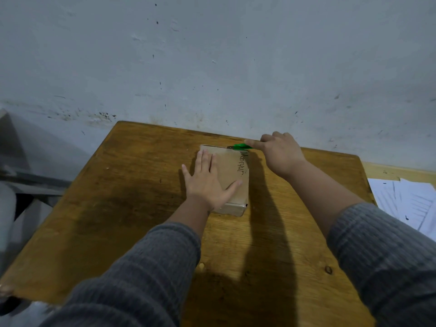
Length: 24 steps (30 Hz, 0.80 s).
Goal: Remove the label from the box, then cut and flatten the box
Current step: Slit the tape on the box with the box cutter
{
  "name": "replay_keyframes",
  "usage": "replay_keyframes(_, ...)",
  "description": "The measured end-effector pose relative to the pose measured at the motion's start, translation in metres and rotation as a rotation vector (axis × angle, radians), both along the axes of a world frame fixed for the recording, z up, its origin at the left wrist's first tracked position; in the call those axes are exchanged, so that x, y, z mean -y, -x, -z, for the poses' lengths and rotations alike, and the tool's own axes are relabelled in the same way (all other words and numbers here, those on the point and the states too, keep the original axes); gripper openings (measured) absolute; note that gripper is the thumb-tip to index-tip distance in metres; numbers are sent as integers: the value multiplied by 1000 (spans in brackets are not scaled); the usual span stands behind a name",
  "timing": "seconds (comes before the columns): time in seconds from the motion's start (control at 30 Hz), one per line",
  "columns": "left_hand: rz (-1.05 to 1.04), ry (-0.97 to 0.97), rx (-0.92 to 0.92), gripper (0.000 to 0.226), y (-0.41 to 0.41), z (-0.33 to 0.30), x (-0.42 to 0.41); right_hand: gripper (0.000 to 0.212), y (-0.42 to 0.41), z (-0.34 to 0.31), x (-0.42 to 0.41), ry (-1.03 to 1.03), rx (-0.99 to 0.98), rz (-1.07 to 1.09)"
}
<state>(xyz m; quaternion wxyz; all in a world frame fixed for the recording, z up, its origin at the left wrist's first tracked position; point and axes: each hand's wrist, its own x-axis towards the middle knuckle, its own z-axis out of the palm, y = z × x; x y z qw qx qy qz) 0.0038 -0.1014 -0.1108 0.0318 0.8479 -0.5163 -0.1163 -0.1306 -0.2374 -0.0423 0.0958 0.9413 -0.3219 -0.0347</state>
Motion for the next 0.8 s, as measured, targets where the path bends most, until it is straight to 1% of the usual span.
replay_keyframes(0.27,-17,17,8,106,1,2,-1,61,21,5,7,30,32,71)
replay_keyframes(0.37,-11,15,6,106,2,2,0,60,38,5,11,48,14,98)
replay_keyframes(0.5,-11,28,14,106,1,2,0,57,46,2,9,24,153,128)
replay_keyframes(0.57,-8,27,10,106,1,3,0,53,39,0,4,-34,203,180)
replay_keyframes(0.67,4,32,-44,107,-2,3,1,41,31,0,-6,-215,284,309)
replay_keyframes(0.73,30,56,-154,106,-7,-3,-2,36,31,3,-14,-323,374,392)
replay_keyframes(0.8,97,80,-252,103,-18,-11,-11,33,33,7,-24,-364,435,442)
